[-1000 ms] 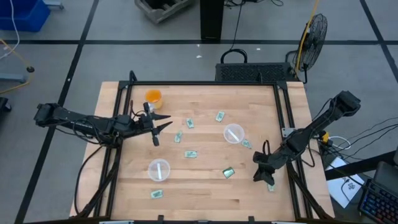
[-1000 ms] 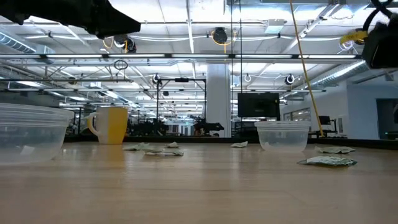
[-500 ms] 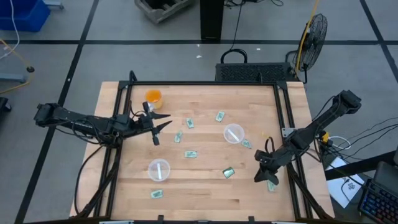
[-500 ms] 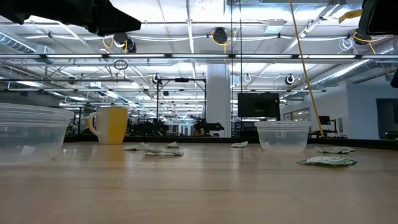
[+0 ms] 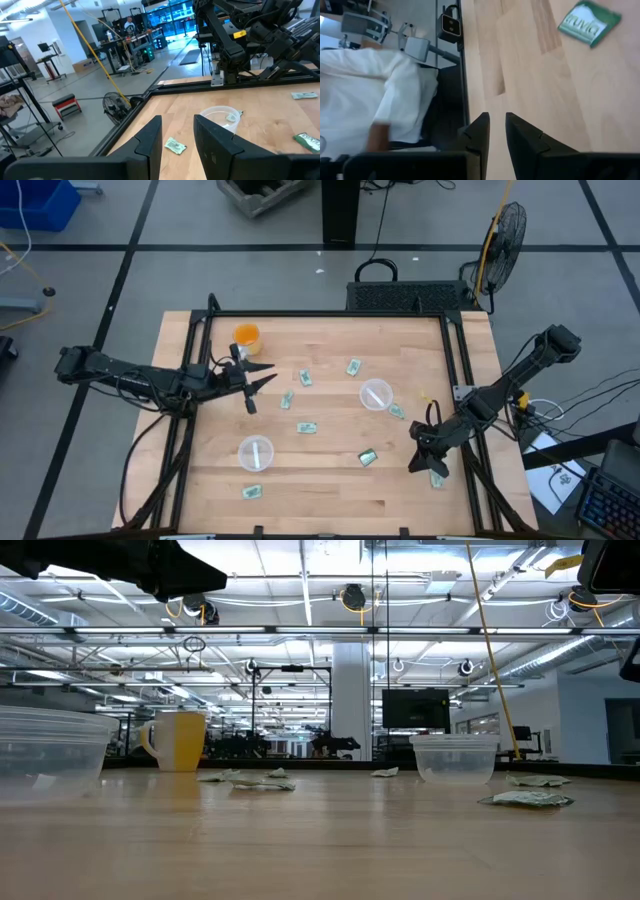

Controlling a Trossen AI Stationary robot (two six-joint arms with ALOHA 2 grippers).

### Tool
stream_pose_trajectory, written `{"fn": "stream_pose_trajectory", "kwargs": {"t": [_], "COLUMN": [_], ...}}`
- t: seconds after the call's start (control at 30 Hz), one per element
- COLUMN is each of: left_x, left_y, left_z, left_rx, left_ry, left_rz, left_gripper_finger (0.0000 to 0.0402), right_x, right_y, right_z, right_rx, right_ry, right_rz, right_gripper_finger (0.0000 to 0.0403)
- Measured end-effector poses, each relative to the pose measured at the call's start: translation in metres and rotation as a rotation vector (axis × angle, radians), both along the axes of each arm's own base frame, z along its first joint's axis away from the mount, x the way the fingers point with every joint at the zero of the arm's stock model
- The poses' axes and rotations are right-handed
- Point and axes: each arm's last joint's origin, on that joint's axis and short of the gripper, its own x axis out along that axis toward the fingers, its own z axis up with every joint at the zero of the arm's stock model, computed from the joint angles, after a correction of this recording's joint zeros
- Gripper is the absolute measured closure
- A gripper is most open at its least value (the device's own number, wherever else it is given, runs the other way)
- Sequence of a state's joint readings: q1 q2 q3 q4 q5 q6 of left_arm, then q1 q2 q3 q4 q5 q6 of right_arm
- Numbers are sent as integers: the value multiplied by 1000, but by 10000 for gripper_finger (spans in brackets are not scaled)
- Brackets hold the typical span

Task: Pick and place Stevia / Truvia into bins
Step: Put the stevia packet into the right transparent container

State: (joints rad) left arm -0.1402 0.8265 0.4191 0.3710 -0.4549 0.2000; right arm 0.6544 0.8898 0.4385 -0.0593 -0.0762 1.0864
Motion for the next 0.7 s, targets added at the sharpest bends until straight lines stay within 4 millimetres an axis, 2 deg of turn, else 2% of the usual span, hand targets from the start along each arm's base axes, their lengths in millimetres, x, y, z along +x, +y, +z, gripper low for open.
{"fn": "stream_pose_trajectory", "kwargs": {"t": [0.2, 0.37, 0.5, 0.57, 0.7], "left_x": [0, 0, 0, 0, 0], "left_y": [0, 0, 0, 0, 0], "left_z": [0, 0, 0, 0, 0], "left_rx": [0, 2, 0, 2, 0], "left_ry": [0, 1, 0, 1, 0], "left_rz": [0, 0, 0, 0, 0], "left_gripper_finger": [284, 284, 284, 284, 284], "right_x": [-2, 1, 0, -2, -10], "right_y": [-3, -6, -7, -8, -12], "right_z": [-4, -3, -3, -6, -18], "right_rx": [-75, -185, -180, -152, -84], "right_ry": [9, -82, -71, -7, 247], "right_rz": [-3, -82, -94, -132, -208], "right_gripper_finger": [348, 348, 348, 348, 348]}}
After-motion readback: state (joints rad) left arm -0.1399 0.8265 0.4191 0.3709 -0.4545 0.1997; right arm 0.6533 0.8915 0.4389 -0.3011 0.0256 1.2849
